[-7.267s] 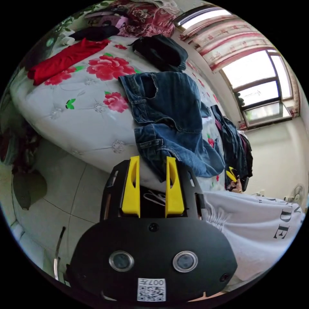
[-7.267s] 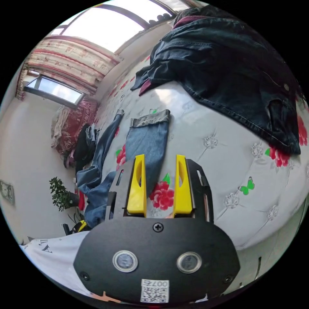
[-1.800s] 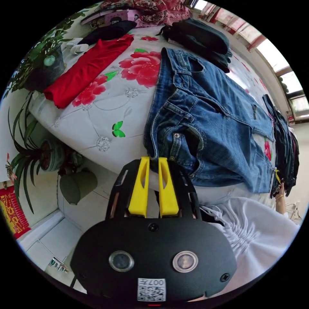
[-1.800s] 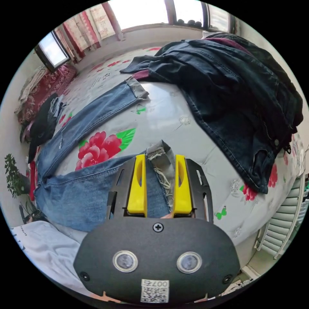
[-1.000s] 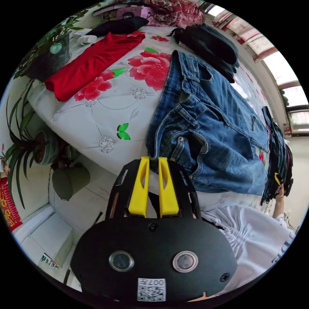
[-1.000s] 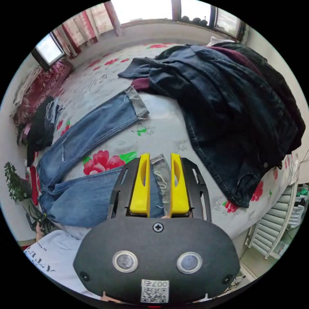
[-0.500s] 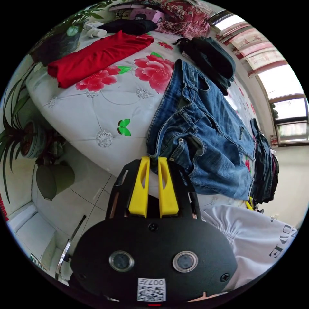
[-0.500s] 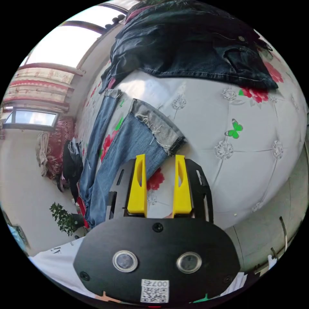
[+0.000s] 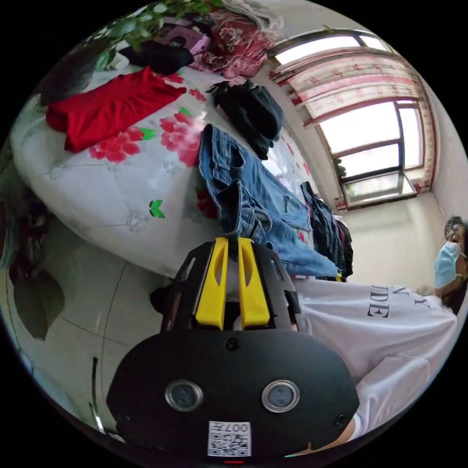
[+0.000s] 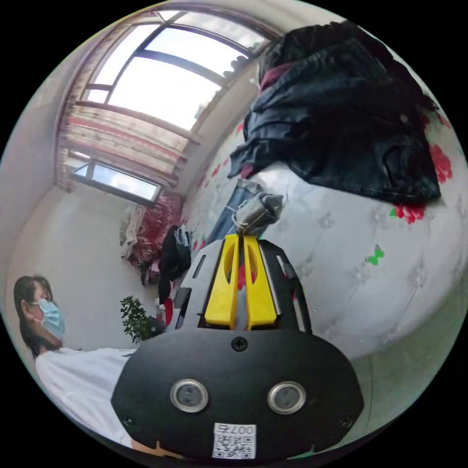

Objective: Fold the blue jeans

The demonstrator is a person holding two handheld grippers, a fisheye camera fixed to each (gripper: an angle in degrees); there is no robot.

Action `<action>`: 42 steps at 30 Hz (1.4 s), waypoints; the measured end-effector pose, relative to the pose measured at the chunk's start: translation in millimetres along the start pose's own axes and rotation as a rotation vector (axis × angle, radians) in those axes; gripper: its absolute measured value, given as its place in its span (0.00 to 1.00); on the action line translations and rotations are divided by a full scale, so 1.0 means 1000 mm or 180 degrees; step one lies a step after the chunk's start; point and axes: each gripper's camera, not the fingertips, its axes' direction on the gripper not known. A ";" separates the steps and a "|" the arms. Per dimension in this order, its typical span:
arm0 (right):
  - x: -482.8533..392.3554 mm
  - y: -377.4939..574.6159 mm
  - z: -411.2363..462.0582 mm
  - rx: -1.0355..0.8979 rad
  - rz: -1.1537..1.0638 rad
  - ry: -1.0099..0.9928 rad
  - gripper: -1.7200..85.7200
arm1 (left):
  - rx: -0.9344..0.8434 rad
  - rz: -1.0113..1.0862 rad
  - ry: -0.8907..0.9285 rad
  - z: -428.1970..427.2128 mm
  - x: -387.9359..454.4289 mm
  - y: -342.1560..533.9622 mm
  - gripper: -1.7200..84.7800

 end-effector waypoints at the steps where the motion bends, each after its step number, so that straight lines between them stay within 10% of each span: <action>1: 0.006 0.003 -0.002 -0.0027 0.0134 -0.0018 0.02 | 0.0017 -0.0075 0.0057 0.000 -0.006 0.002 0.04; 12: -0.002 0.024 -0.037 0.0861 0.0182 -0.1177 0.02 | 0.0745 0.0104 0.1296 -0.052 -0.011 -0.033 0.03; 22: -0.044 -0.028 0.005 0.0830 0.0224 -0.0956 0.02 | 0.1110 -0.0411 0.1310 -0.025 -0.013 -0.100 0.02; 33: -0.105 -0.196 0.254 0.0049 -0.0066 0.0065 0.10 | 0.1394 -0.1280 0.0213 0.119 -0.018 -0.282 0.06; 42: 0.001 -0.127 0.225 0.0138 0.0213 0.0428 0.13 | 0.0915 -0.0140 -0.1020 0.143 0.037 -0.239 0.10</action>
